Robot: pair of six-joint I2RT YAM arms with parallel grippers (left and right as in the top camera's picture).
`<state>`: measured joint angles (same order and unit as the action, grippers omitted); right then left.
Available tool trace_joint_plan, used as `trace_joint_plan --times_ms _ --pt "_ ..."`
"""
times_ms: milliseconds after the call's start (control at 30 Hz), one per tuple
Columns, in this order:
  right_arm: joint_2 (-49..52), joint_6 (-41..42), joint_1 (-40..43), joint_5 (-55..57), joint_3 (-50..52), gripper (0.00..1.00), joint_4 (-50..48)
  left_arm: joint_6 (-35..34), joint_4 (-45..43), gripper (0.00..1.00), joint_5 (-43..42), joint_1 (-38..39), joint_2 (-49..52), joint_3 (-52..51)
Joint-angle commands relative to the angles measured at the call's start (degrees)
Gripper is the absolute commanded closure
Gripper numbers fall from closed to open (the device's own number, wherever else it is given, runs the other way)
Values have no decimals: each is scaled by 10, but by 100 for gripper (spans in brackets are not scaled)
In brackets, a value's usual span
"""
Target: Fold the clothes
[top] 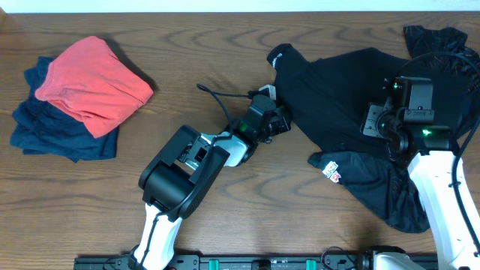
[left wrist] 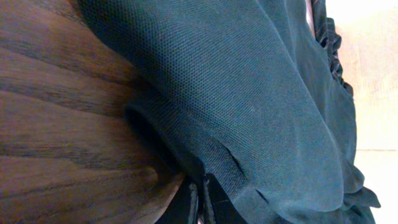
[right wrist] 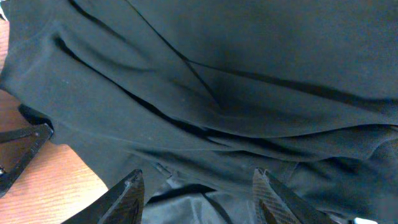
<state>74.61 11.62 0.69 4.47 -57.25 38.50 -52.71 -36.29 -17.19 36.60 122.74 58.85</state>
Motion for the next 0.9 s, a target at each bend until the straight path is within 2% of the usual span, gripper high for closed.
trace_joint_plan --times_ms 0,133,233,367,467,600,867 --pt "-5 8 4 -2 -1 46 3 19 -2 94 -25 -6 4 -5" --pt "-5 8 4 -2 -1 46 5 63 32 94 -69 -28 -24 -5" --pt "-5 8 4 -2 -1 46 9 121 138 94 -72 -59 -73 -5" --pt "-5 8 4 -2 -1 46 9 210 312 94 2 -123 -162 -5" --pt "-5 8 4 -2 -1 46 10 251 394 94 70 -180 -219 -5" --pt "-5 8 4 -2 -1 46 10 276 436 94 118 -264 -268 -5" --pt "-5 8 4 -2 -1 45 14 276 444 94 116 -397 -279 -5"
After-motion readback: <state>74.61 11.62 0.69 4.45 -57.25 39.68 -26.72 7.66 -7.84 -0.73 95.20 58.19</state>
